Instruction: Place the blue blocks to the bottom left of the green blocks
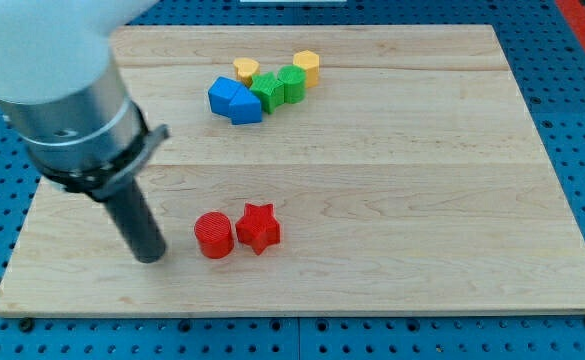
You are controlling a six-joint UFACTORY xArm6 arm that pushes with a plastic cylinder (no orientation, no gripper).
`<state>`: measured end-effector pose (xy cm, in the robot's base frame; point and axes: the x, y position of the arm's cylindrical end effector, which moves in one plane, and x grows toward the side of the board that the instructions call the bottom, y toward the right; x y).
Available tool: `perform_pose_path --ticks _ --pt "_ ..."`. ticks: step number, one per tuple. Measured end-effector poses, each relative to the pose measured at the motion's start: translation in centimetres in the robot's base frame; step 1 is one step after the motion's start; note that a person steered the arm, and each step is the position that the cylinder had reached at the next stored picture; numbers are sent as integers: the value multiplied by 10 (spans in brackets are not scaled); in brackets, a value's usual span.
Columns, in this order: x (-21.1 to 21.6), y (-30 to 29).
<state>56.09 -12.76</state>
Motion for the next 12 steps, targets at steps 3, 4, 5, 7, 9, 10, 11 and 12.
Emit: perform_pose_path --ticks 3,4,5,7,9,10,11,12 --pt "-72 -32" --pt "-107 6" --pt "-116 47" --pt "-121 47" --pt "-153 -32" --pt "-184 -21" --pt "-225 -21" --pt "-233 4"
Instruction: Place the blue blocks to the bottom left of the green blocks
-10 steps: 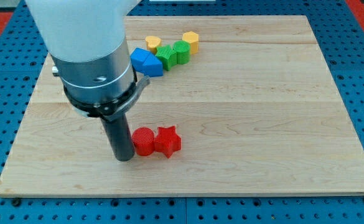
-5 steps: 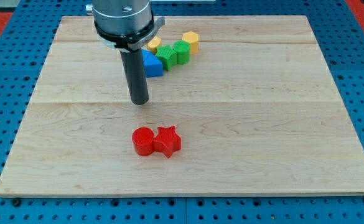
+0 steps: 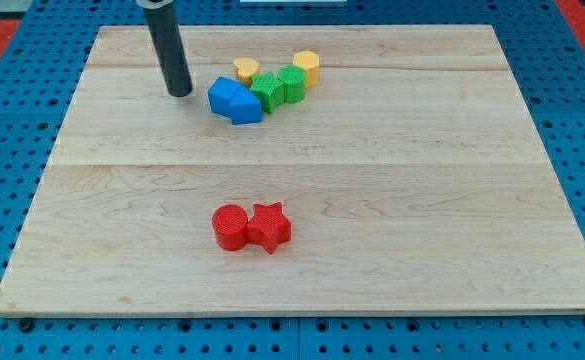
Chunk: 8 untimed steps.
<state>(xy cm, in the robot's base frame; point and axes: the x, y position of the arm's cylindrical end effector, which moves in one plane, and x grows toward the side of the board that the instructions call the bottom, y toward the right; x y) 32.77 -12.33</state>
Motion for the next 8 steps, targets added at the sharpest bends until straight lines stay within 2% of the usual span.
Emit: perform_pose_path --ticks 1,3,5,6,8 --pt "36 77" --pt "54 75" --pt "-13 85" --pt "30 132" --pt "40 114"
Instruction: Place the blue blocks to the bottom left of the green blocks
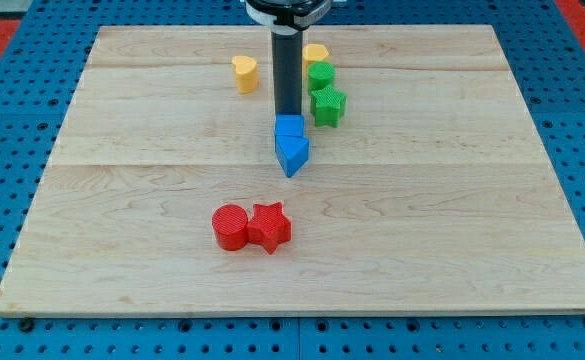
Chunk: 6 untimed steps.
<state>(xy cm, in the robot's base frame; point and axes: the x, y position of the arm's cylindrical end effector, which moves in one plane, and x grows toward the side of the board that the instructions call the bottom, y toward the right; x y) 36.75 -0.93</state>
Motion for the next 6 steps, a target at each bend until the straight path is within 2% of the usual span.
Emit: perform_pose_path --ticks 4,6 --pt "2 0" --pt "37 56"
